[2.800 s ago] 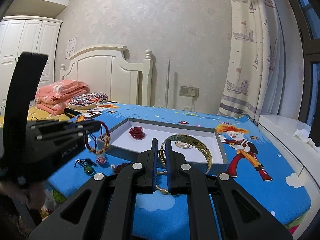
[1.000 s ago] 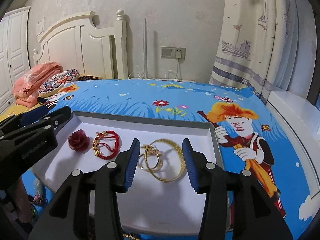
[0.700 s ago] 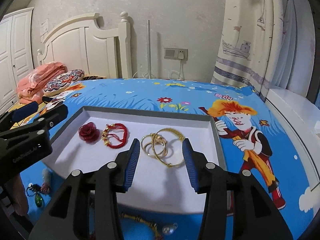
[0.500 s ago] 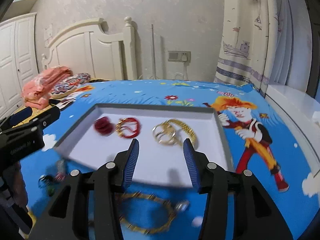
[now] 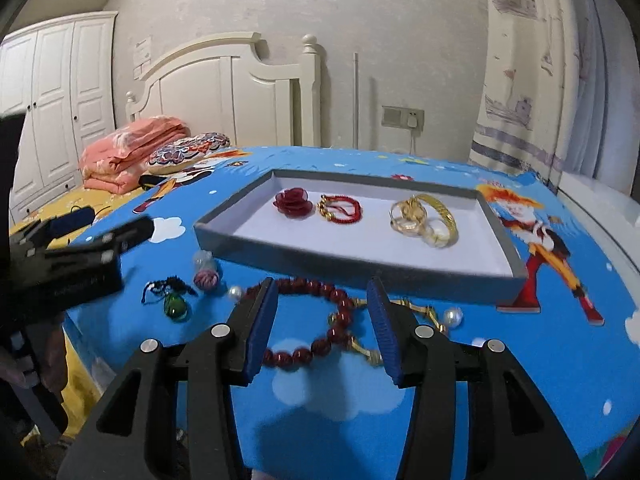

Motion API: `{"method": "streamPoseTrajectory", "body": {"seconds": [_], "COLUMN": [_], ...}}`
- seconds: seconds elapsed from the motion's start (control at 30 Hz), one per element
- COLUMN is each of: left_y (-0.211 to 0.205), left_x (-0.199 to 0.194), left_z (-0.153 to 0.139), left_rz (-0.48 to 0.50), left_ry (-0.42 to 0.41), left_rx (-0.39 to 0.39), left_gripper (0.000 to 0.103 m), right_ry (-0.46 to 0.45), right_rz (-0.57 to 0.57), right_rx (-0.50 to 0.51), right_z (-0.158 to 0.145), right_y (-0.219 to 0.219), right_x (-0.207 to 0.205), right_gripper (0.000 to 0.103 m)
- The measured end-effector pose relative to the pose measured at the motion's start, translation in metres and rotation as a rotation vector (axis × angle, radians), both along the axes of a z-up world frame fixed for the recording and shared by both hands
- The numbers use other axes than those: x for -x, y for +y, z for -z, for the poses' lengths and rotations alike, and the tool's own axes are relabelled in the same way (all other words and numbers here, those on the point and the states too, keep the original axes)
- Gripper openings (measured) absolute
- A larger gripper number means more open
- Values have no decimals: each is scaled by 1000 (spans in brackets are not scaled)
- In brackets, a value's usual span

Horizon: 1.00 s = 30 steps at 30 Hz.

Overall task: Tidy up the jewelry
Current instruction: 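Withdraw both tools from the tray toward the remaining jewelry, then grasp the dark red bead bracelet with the right tool and lift it toward the tray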

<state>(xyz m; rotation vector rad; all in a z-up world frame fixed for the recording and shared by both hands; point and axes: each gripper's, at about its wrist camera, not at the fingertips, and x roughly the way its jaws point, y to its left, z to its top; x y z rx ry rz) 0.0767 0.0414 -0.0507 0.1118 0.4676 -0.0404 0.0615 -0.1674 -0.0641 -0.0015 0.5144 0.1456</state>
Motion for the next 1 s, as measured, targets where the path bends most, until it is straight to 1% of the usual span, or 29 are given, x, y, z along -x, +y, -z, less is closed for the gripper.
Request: {"method": "streamPoseTrajectory", "body": {"seconds": [0.1,0.17,0.23,0.37,0.5,0.63,0.7,0.8,0.9,0.97,1.0], "left_y": [-3,-5,-5,-7,-6,-2,0,0,-6,-9,-11], "left_x": [6,6,7,4,2,0,-1,-4,-8,-11,-13], "left_z": [9,14,19,27,33,37,37,37,37,38,38], "left_rz": [29,38,45,51,48,47,43,46,51,67,76], "left_ry": [9,26,38,54,64,76,76,79,75,72,79], "left_rx": [-15,-2,9,2,-6,14,23,39,26,17,9], "left_gripper": [96,96,96,96,96,96,96,96,96,76,53], "right_ry": [16,29,35,51,72,95,82,69,57,52,55], "right_rz": [21,6,-18,-50,-49,-31,-20,-32,-64,-77,-82], "right_rx": [-34,-56,-46,-20,-11,-15,-9,8,48,75,92], "right_z": [6,8,9,12,16,19,17,14,12,12,12], "right_y": [-10,-14,-11,-2,2,3,4,9,23,30,34], "right_x": [5,9,14,16,12,7,7,6,2,-1,-4], "right_gripper": [45,40,39,38,38,38,38,38,38,38,38]}}
